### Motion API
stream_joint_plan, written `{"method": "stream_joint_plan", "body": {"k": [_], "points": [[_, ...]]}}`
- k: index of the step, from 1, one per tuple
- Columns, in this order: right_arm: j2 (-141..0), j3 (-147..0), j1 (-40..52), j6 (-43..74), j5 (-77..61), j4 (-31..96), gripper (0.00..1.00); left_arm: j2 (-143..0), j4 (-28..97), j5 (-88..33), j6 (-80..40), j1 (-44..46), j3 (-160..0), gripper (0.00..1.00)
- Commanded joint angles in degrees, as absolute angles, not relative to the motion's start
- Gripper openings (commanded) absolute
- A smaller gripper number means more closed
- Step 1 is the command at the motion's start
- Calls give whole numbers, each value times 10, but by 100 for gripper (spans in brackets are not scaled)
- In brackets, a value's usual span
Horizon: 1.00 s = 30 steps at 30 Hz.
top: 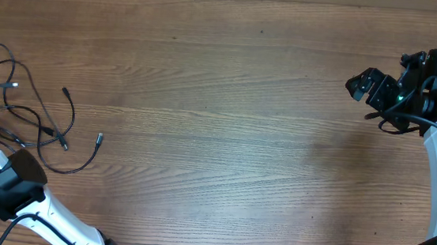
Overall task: Untangle cables
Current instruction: 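Carry the cable left and drop it onto the left cable pile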
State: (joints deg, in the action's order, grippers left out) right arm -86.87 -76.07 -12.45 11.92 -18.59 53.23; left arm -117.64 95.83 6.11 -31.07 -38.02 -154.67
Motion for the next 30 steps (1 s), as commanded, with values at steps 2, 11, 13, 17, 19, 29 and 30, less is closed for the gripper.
{"method": "stream_joint_plan", "body": {"k": [2,11,13,17,19,29,30], "points": [[-872,-772,-127,115,-181,534,100,-1169,957,101,-322,-388,-1557,5],[-872,-772,-127,115,-180,539,100,-1173,944,143,-331,-388,-1556,4],[-872,-772,-127,115,-180,540,100,-1178,939,150,-337,-388,-1556,4],[-872,-772,-127,115,-180,543,100,-1204,925,152,-339,-388,-1553,4],[-872,-772,-127,115,-180,545,100,-1218,926,155,-339,-388,-1553,4],[-872,-772,-127,115,-181,548,100,-1302,943,166,-338,-391,-1553,4],[-872,-772,-127,115,-181,549,100,-1312,946,166,-338,-391,-1553,4]]}}
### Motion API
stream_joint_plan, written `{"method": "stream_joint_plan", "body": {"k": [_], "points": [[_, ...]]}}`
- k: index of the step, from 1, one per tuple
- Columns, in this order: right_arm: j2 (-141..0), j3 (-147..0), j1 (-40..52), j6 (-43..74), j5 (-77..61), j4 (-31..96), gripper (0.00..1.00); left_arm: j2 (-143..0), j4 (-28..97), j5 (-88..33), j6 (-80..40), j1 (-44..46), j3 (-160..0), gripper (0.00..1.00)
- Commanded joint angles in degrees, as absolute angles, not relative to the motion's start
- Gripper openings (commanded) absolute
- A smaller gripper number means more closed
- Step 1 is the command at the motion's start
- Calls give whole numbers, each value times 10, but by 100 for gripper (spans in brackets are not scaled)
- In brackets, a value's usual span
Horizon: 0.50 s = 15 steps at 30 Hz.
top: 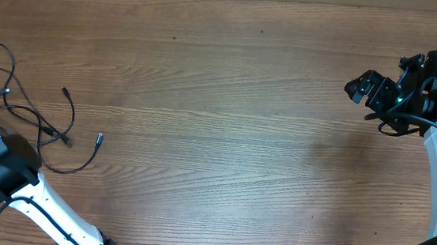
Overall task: Untangle cables
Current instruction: 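Carry the cable left and drop it onto the left cable pile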
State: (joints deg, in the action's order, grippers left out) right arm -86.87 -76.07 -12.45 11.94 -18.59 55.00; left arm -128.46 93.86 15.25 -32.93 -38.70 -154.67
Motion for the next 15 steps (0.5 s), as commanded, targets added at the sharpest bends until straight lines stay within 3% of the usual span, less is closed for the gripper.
{"method": "stream_joint_plan", "body": {"k": [1,9,11,13,14,15], "points": [[-872,-772,-127,115,-181,550,100,-1323,948,165,-338,-391,-1553,4],[-872,-772,-127,115,-180,559,100,-1394,968,165,-338,-391,-1553,5],[-872,-772,-127,115,-180,559,100,-1404,968,165,-338,-391,-1553,27],[-872,-772,-127,115,-180,559,100,-1410,968,165,-338,-391,-1553,67],[-872,-772,-127,115,-180,559,100,-1412,968,165,-338,-391,-1553,78],[-872,-772,-127,115,-180,559,100,-1412,968,165,-338,-391,-1553,83]]}}
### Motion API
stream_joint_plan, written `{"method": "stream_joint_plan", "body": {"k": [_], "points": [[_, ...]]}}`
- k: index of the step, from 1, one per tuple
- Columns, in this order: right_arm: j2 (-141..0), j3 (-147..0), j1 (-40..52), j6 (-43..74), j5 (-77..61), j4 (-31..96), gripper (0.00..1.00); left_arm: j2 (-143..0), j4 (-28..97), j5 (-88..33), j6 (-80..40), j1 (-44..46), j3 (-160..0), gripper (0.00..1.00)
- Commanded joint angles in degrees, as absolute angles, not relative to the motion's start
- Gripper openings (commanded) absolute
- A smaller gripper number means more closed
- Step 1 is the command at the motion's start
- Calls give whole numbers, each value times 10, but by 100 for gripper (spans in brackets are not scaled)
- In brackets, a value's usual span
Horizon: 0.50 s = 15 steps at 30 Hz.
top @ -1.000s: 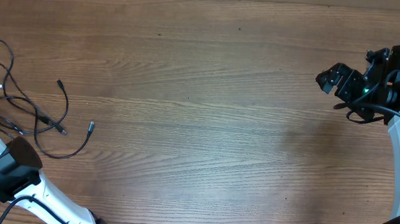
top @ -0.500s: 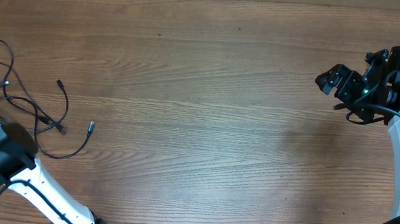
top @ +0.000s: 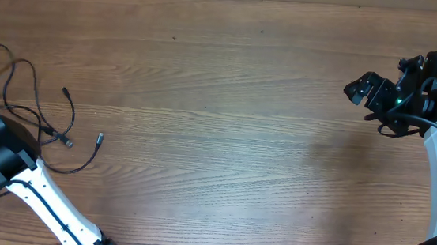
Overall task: Untangle cables
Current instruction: 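Carry the cable left and drop it onto the left cable pile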
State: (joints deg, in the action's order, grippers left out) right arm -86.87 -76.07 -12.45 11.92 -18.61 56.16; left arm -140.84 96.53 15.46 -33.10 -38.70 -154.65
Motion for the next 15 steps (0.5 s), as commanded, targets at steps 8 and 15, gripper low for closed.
{"method": "stream_joint_plan", "body": {"k": [8,15], "points": [[-872,-772,-127,115,-180,559,100,-1412,968,164,-333,-391,-1553,100],[-872,-772,-127,115,-180,557,100,-1407,968,109,-278,-391,-1554,100]]}}
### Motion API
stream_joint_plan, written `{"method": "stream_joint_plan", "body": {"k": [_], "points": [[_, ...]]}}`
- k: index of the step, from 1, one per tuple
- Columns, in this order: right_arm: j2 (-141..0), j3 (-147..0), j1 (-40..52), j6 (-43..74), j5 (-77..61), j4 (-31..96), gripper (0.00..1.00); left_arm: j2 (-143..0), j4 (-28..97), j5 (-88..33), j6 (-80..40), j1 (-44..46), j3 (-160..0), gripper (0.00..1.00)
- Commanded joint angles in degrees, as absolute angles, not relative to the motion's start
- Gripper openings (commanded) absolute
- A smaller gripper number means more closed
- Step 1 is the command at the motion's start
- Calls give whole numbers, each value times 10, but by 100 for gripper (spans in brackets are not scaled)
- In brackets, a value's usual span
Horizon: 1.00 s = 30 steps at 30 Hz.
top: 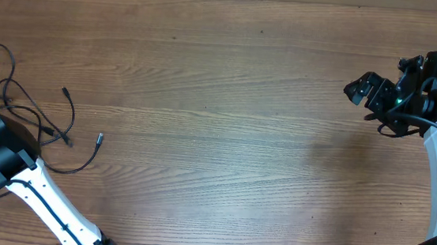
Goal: Untangle cables
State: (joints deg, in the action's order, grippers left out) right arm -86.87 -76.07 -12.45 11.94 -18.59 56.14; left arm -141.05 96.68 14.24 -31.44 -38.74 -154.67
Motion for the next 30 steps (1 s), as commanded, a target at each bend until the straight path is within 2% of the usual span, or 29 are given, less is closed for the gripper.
{"method": "stream_joint_plan", "body": {"k": [1,9,15,22,30], "points": [[-872,-772,-127,115,-180,556,100,-1404,968,98,-269,-391,-1554,100],[-872,-772,-127,115,-180,548,100,-1326,935,16,-168,-370,-1559,99],[-872,-772,-127,115,-180,545,100,-1244,945,-32,-100,-316,-1559,99],[-872,-772,-127,115,-180,547,100,-1180,968,-30,-53,-160,-1558,100],[-872,-772,-127,115,-180,550,100,-1173,968,-4,-44,31,-1548,100]]}}
